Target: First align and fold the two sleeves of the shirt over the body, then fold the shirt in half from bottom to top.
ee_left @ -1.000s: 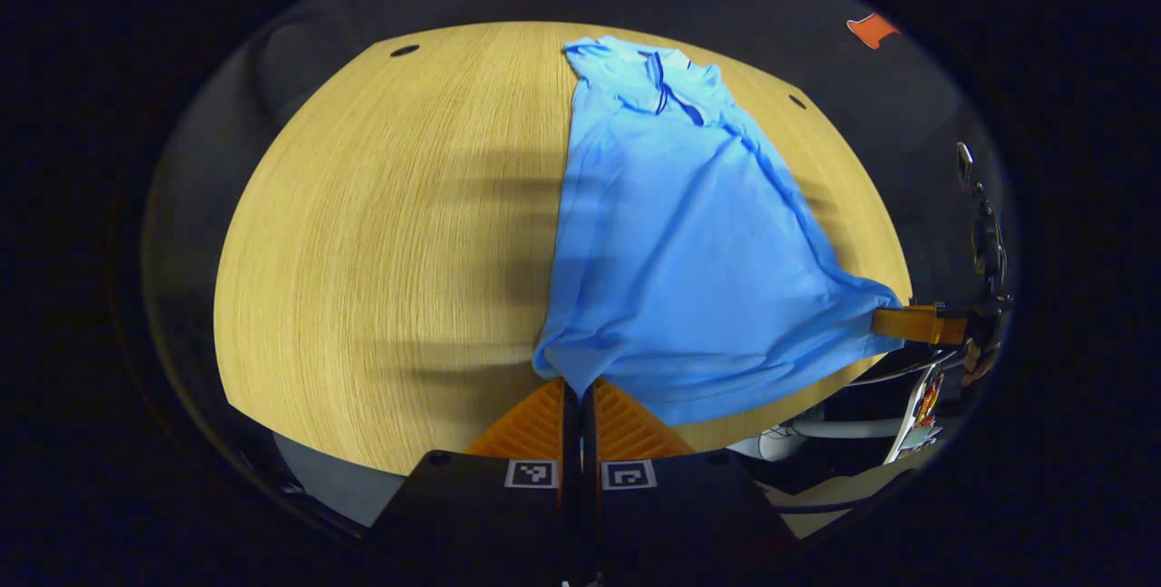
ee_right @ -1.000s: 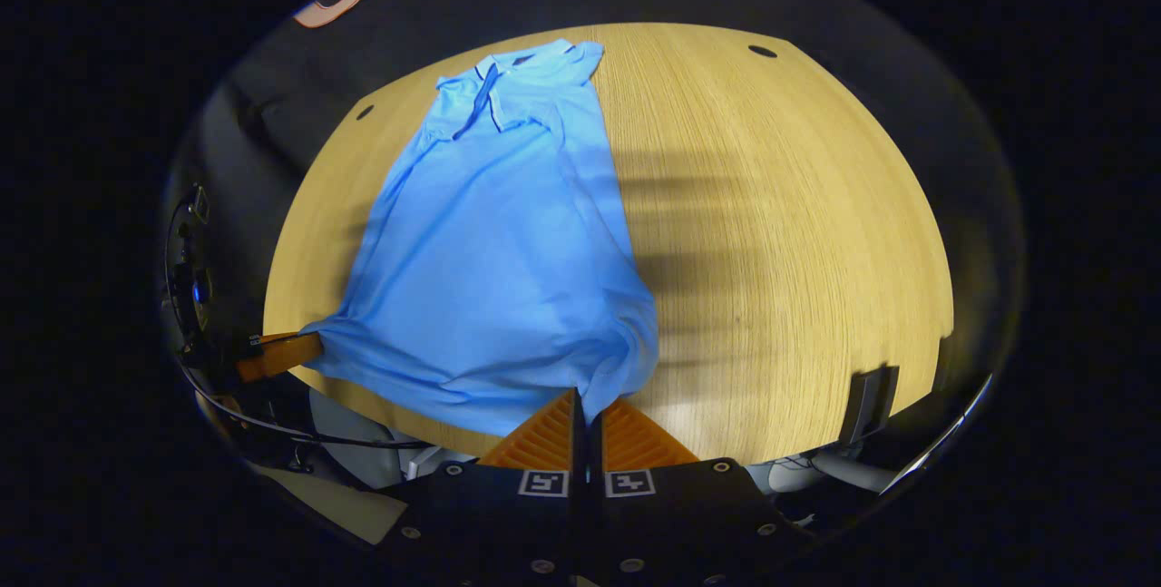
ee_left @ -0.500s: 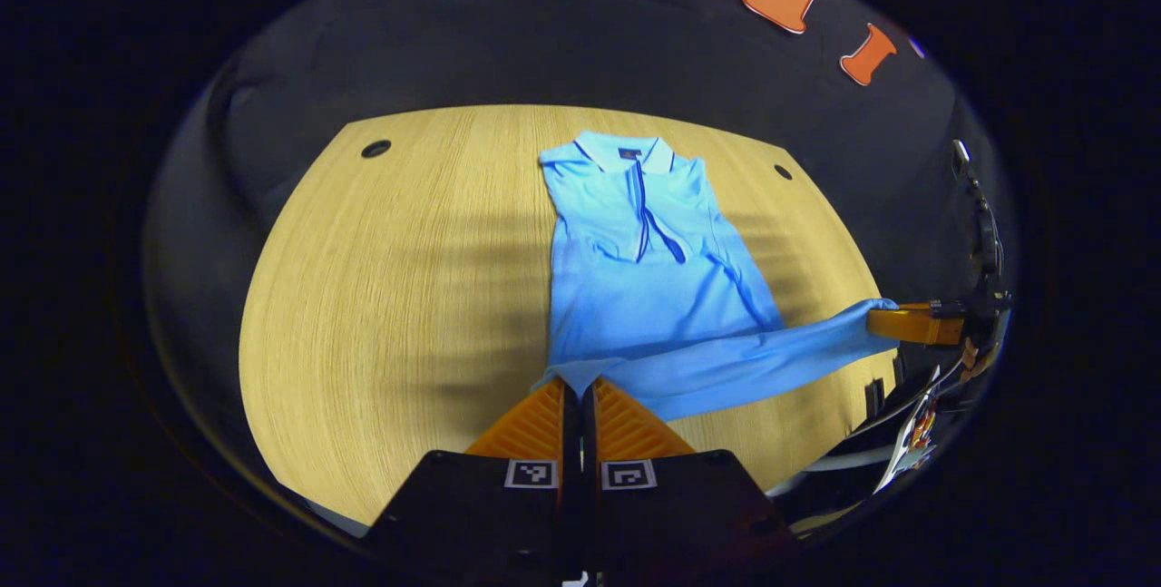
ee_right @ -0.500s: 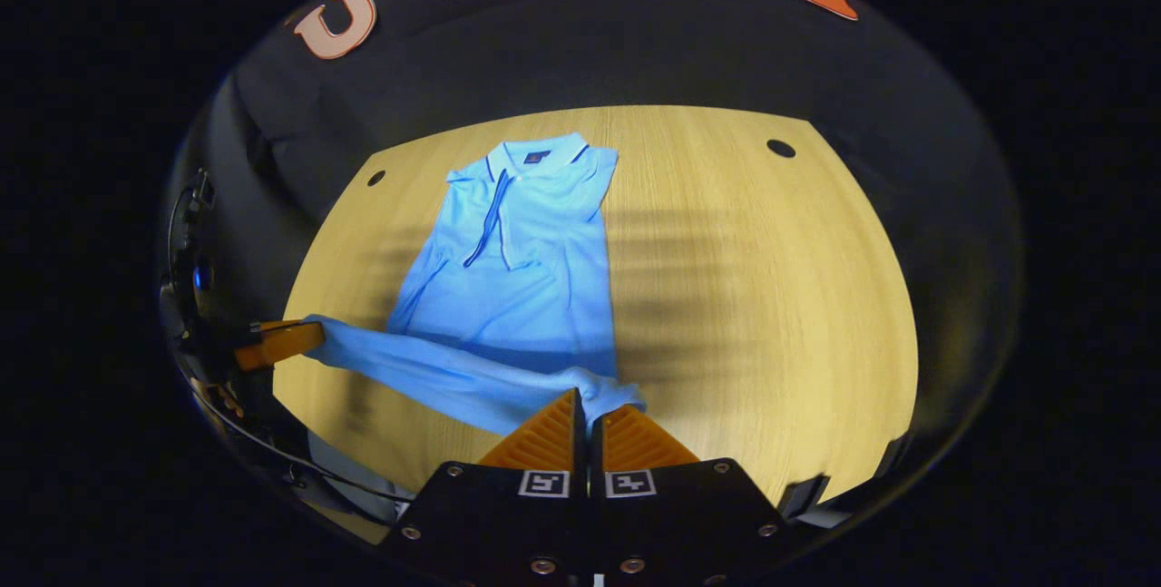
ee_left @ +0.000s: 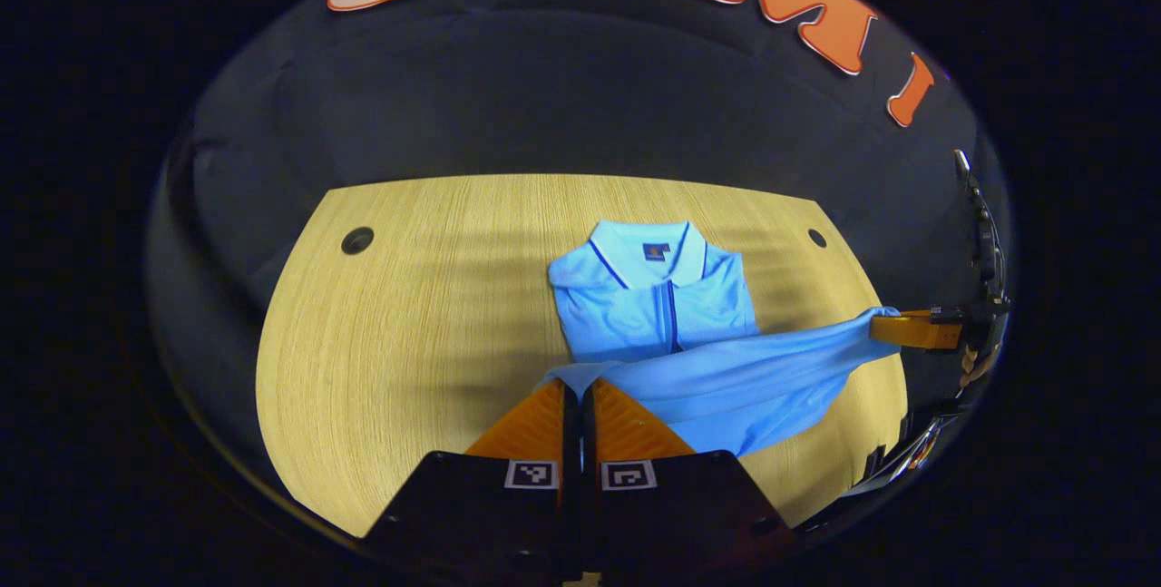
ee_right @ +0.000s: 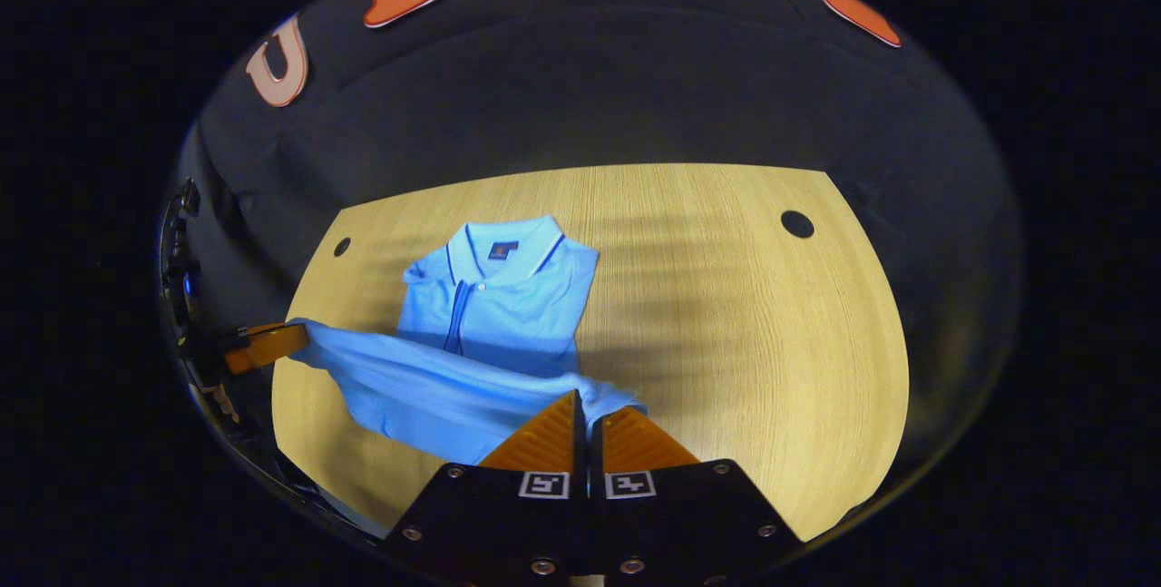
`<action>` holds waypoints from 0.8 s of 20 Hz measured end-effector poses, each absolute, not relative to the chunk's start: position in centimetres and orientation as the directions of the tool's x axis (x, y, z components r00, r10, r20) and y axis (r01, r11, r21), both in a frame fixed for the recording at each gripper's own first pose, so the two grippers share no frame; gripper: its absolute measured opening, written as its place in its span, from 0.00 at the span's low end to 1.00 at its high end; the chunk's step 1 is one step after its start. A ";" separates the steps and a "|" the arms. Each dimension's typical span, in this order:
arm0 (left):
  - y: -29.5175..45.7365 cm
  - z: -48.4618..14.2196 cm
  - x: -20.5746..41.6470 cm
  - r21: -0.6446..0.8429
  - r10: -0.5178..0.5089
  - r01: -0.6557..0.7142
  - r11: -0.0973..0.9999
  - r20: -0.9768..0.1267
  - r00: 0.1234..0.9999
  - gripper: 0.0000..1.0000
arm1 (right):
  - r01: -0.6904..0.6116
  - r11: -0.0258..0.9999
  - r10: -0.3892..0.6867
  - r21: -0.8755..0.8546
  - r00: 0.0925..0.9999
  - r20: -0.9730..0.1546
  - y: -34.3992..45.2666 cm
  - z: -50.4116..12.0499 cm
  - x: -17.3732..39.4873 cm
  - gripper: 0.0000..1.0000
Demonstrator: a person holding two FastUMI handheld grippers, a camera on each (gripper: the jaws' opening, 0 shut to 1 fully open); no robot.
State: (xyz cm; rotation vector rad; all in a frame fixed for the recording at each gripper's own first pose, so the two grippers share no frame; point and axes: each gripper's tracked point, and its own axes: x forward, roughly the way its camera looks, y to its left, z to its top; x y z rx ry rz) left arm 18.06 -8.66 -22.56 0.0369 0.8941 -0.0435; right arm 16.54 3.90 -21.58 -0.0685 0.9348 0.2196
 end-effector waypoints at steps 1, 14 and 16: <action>-8.6 -22.6 19.5 0.020 -0.015 0.050 0.999 -0.780 0.626 0.04 | -0.211 0.976 0.162 0.046 0.575 -0.802 4.1 -21.6 18.2 0.00; -8.0 -26.1 32.0 0.053 0.042 -0.001 0.999 -0.787 0.616 0.04 | -0.084 0.985 0.169 0.148 0.595 -0.786 3.7 -25.4 31.1 0.00; -7.6 -27.6 32.8 0.077 0.067 -0.009 0.997 -0.792 0.606 0.04 | -0.078 0.985 0.169 0.152 0.583 -0.795 3.6 -26.8 31.7 0.00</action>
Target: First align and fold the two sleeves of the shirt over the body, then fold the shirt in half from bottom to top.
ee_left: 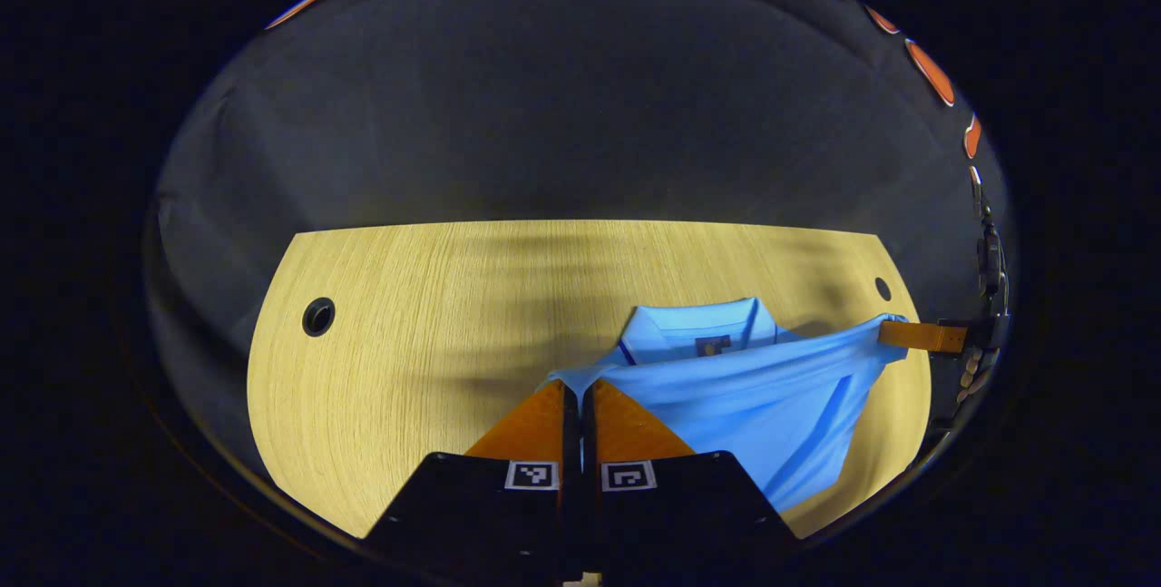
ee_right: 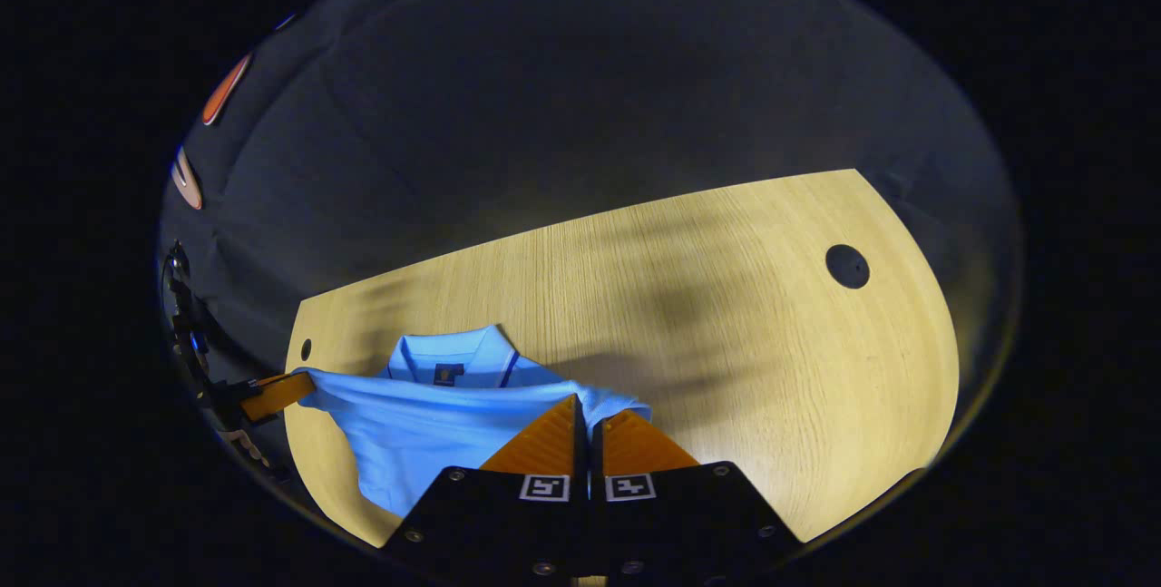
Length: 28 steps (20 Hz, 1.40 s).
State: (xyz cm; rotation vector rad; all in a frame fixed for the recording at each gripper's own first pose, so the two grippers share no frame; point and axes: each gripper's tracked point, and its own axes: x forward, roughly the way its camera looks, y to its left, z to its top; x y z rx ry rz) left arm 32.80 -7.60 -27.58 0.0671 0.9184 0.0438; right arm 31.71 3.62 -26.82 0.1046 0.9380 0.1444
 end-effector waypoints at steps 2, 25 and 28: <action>-7.4 -28.8 33.4 0.079 0.075 -0.020 0.997 -0.798 0.599 0.04 | -0.080 0.987 0.158 0.137 0.579 -0.800 3.7 -28.4 32.4 0.00; -5.3 -14.6 30.7 0.082 0.149 -0.124 0.989 -0.508 0.848 1.00 | -0.212 0.977 0.159 -0.014 0.778 -0.608 7.1 -17.4 27.6 0.98; -5.4 -7.9 27.2 0.118 0.162 -0.127 0.985 -0.359 0.919 1.00 | -0.233 0.972 0.193 -0.026 0.856 -0.479 8.4 -10.7 24.6 0.98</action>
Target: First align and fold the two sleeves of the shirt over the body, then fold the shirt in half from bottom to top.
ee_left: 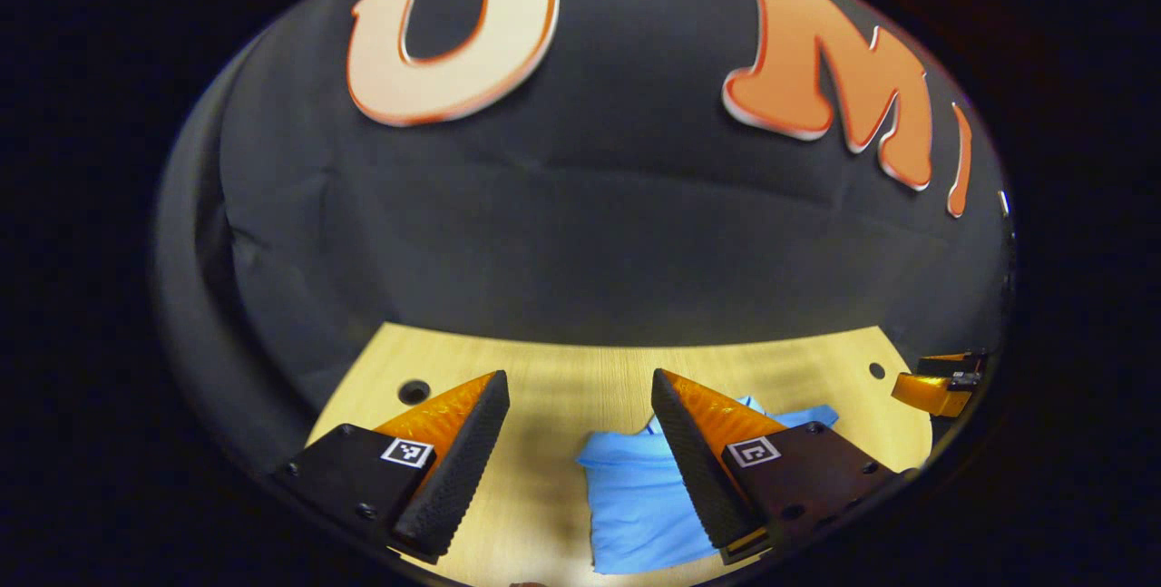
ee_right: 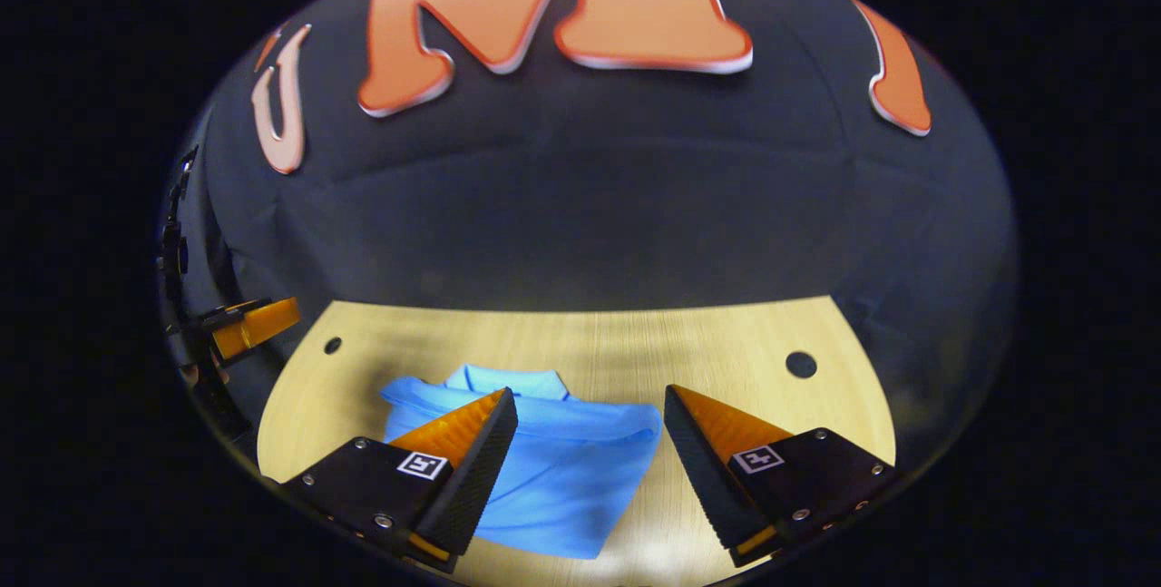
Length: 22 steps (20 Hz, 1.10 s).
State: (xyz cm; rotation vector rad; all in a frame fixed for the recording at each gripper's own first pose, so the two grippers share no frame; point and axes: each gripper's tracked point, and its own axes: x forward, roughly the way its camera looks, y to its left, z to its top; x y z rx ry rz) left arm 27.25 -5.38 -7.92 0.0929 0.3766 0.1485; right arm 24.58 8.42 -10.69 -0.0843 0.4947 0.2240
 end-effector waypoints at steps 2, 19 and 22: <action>-5.7 -3.8 24.1 0.129 0.149 -0.117 0.985 -0.277 0.949 1.00 | -0.239 0.970 0.206 -0.034 0.893 -0.399 8.8 -7.1 22.1 0.98; -3.9 0.4 5.5 0.195 0.092 -0.065 0.979 -0.133 0.987 1.00 | -0.198 0.980 0.200 0.027 0.959 -0.203 9.7 -2.8 1.6 0.98; -4.7 0.8 4.9 0.200 0.082 -0.057 0.978 -0.120 0.989 1.00 | -0.187 0.982 0.190 0.030 0.962 -0.196 9.2 -2.2 0.4 0.98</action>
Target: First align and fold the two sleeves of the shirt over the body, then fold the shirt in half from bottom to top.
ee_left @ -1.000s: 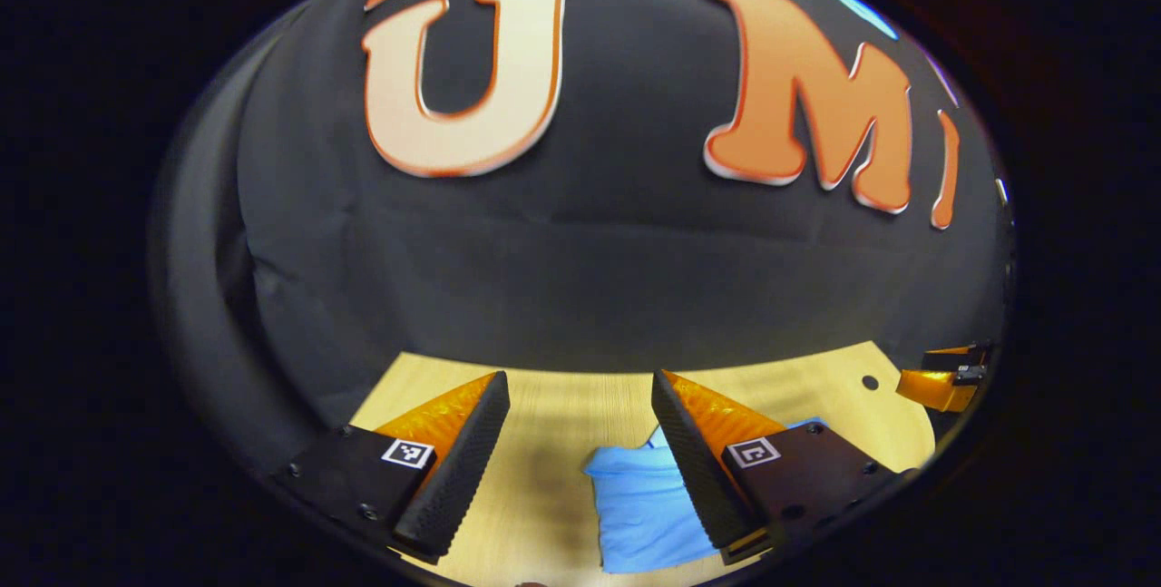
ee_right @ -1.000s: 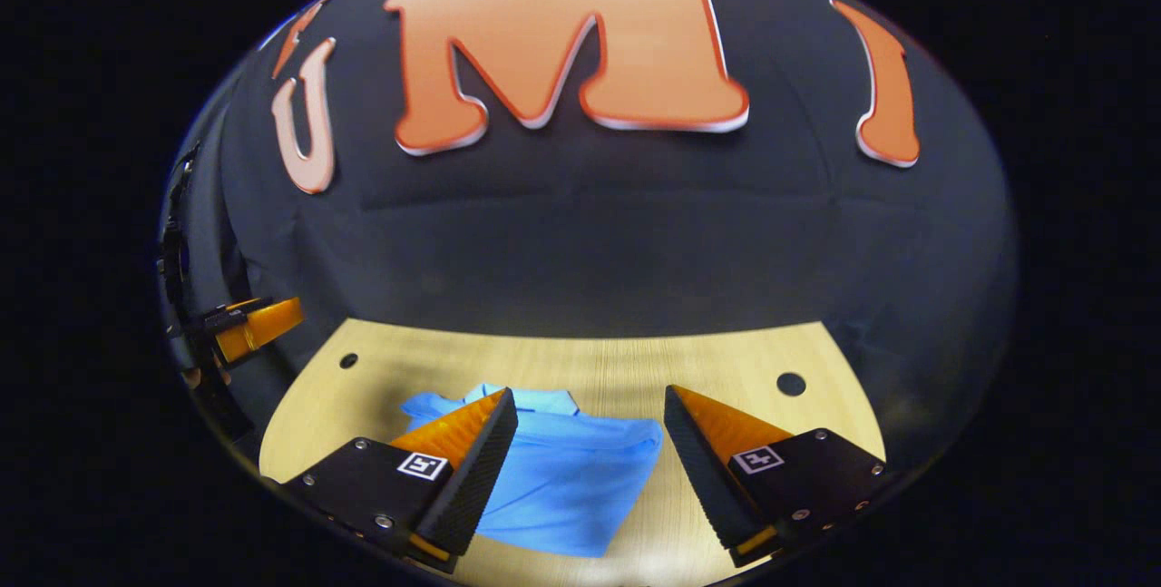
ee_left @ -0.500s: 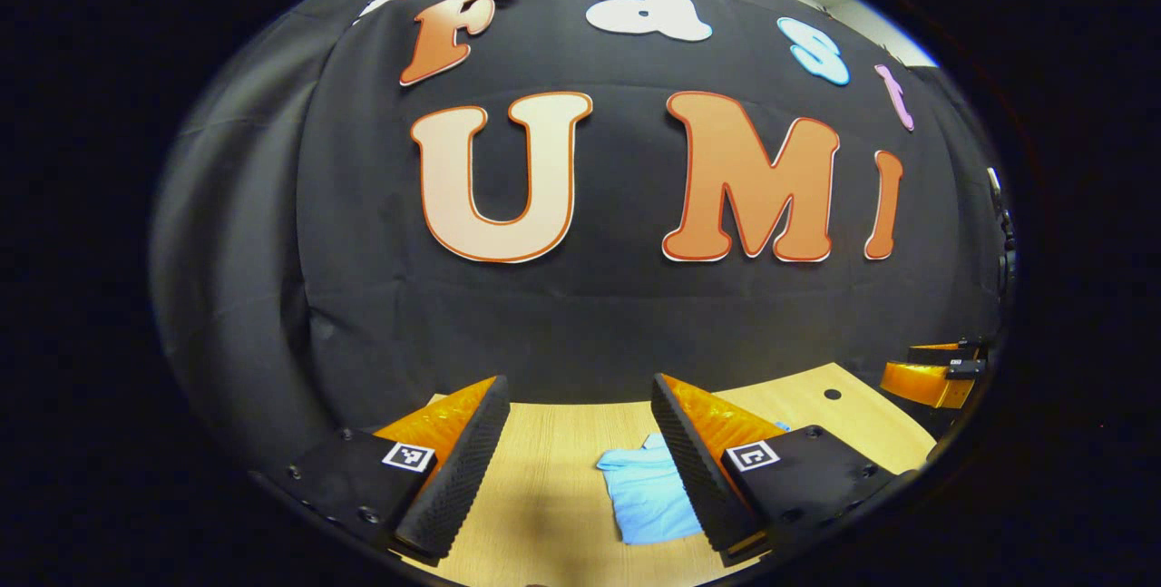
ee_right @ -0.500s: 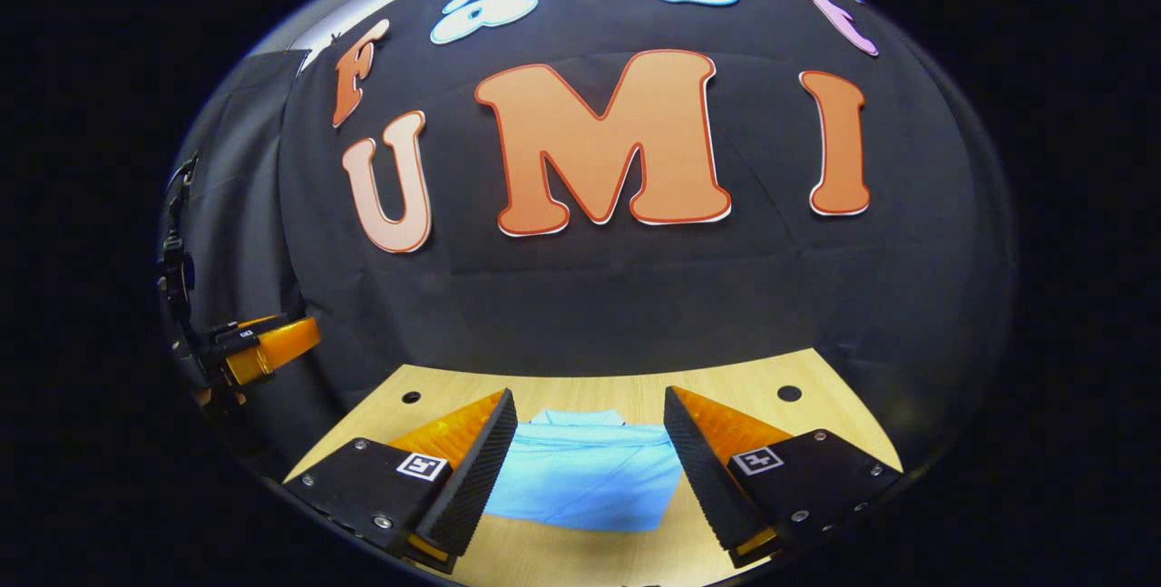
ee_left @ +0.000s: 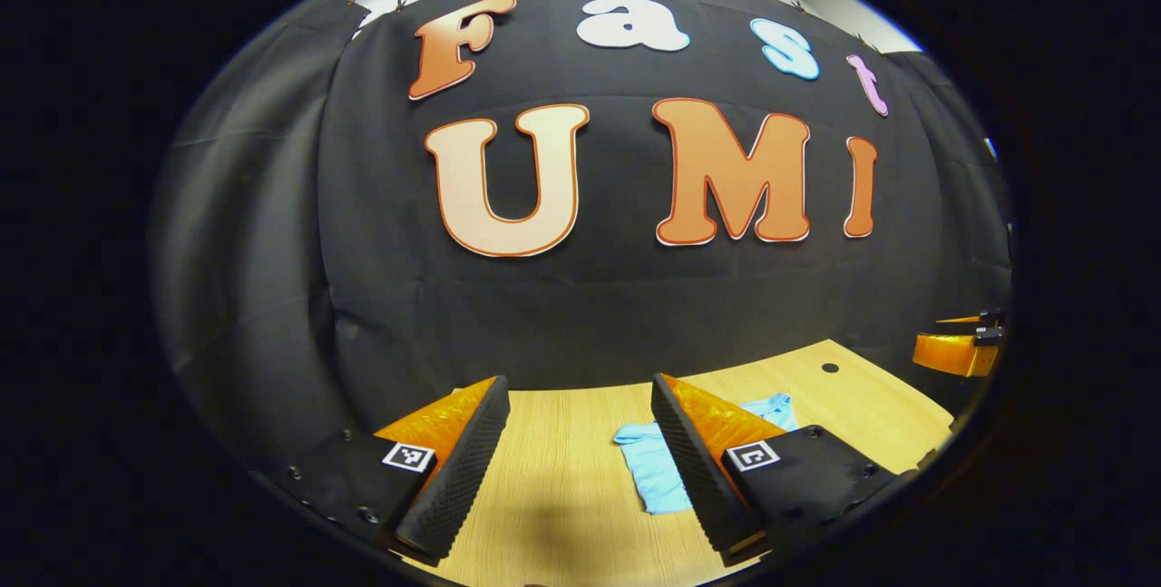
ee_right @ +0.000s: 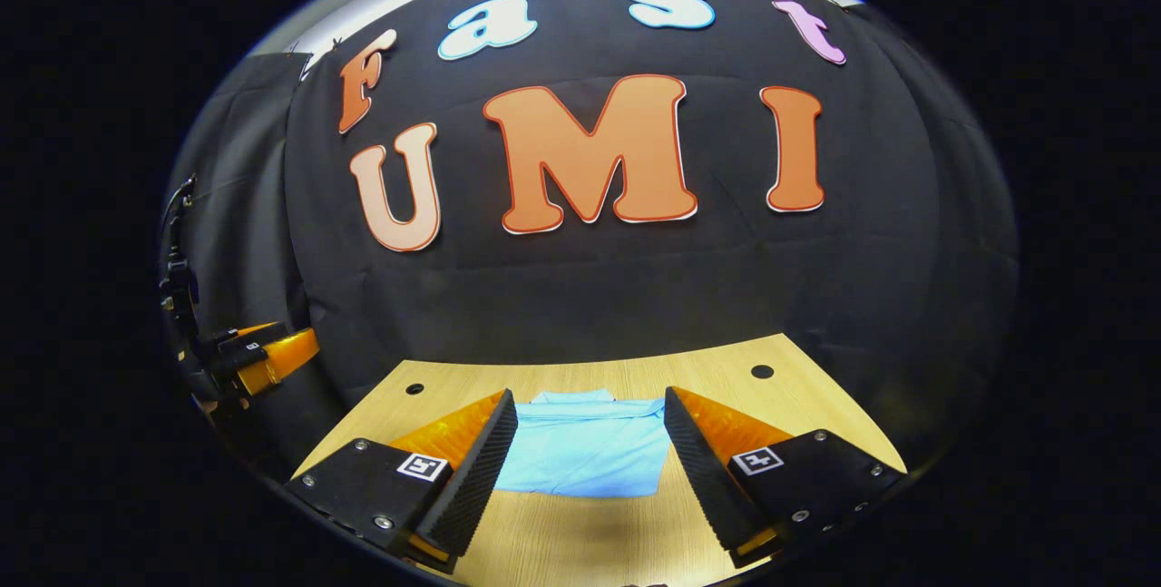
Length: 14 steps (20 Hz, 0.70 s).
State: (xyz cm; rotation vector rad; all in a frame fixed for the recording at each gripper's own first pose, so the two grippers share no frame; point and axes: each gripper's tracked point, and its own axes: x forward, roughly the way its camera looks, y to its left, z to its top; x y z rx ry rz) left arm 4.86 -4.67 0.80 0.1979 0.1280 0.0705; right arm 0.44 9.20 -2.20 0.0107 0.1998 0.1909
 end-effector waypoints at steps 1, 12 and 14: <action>-5.1 1.1 4.6 0.200 0.075 -0.052 0.978 -0.110 0.991 1.00 | -0.185 0.982 0.187 0.024 0.963 -0.194 9.0 -1.9 0.2 0.98; -9.4 1.7 4.7 0.168 0.039 -0.022 0.985 -0.100 0.994 1.00 | -0.161 0.987 0.161 0.019 0.970 -0.180 6.1 -0.8 -1.9 0.98; -9.5 1.8 4.8 0.162 0.046 -0.029 0.986 -0.101 0.994 1.00 | -0.152 0.988 0.154 0.024 0.972 -0.175 5.6 -0.5 -2.1 0.98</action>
